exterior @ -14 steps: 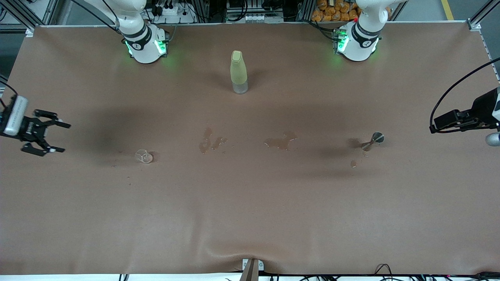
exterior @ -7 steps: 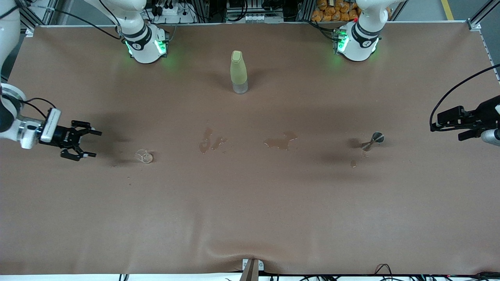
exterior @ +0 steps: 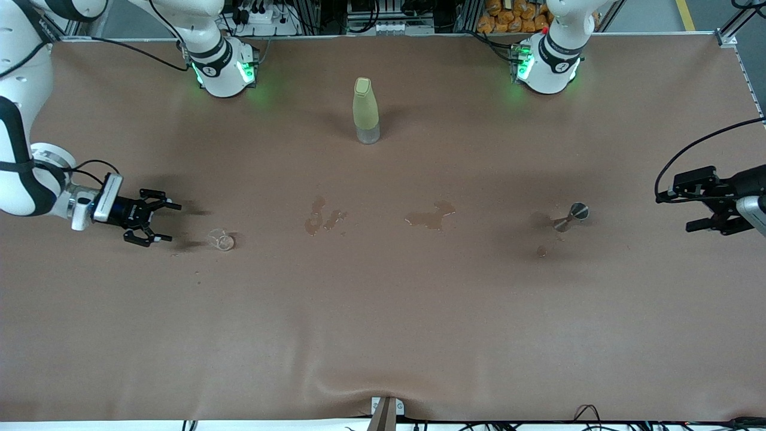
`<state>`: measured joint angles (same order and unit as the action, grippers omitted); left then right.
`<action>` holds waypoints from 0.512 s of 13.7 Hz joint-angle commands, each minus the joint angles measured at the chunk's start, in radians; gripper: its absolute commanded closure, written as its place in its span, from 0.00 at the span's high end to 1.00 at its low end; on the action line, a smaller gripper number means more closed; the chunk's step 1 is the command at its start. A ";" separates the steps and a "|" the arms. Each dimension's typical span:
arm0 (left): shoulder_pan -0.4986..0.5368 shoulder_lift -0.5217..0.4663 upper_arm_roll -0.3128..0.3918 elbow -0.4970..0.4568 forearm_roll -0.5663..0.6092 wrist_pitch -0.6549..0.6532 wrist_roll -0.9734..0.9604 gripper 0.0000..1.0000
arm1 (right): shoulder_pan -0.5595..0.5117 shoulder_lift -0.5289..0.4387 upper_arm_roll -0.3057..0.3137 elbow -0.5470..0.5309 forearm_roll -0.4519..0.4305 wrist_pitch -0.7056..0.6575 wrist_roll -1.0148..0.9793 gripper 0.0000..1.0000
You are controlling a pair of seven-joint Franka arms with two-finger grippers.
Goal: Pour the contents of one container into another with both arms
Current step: 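Reach the right gripper to the glass beaker while the left gripper reaches the jigger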
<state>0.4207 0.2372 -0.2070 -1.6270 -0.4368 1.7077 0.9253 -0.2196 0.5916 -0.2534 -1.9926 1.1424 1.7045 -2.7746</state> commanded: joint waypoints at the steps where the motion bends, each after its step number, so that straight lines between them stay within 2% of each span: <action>1: 0.033 0.020 -0.005 -0.025 -0.057 0.000 0.211 1.00 | 0.011 0.071 -0.013 -0.009 0.098 -0.020 -0.216 1.00; 4: 0.088 0.028 -0.003 -0.108 -0.173 0.000 0.358 1.00 | 0.009 0.105 -0.013 -0.008 0.140 -0.019 -0.243 1.00; 7: 0.093 0.025 -0.003 -0.158 -0.185 0.000 0.528 1.00 | 0.011 0.126 -0.013 -0.003 0.181 -0.013 -0.264 1.00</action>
<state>0.5087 0.2835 -0.2057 -1.7429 -0.5951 1.7070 1.3547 -0.2154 0.6911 -0.2532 -1.9910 1.2626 1.6988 -2.8007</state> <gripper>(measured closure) 0.000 0.000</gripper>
